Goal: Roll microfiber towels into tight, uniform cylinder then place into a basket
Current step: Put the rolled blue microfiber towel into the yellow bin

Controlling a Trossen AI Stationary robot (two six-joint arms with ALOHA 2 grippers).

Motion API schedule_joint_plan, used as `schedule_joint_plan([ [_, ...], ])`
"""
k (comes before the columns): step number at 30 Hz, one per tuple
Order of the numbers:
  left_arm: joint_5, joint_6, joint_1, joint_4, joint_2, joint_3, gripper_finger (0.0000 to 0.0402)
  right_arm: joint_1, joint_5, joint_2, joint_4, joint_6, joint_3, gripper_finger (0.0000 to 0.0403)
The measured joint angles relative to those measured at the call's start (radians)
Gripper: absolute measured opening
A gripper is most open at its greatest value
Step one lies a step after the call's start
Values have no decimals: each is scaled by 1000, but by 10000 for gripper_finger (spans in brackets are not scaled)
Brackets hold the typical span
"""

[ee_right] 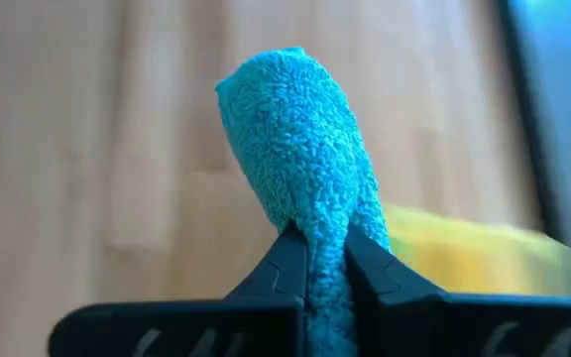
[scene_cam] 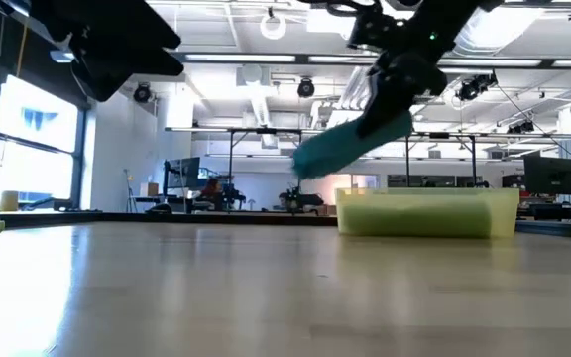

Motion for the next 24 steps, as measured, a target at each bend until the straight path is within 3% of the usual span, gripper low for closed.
schedule_joint_plan([
  [5,-34,1,1,-21,0,0,126,-147,46,-130,-80,-48,-49,5],
  [12,-61,2,1,-30,0,0,126,-323,-20,-254,137,-98,-343,5],
  [17,-99,2,2,-33,0,0,126,-368,-74,-267,338,-184,-490,5],
  [24,-114,2,20,-32,0,0,126,-399,-133,-267,493,-195,-588,5],
])
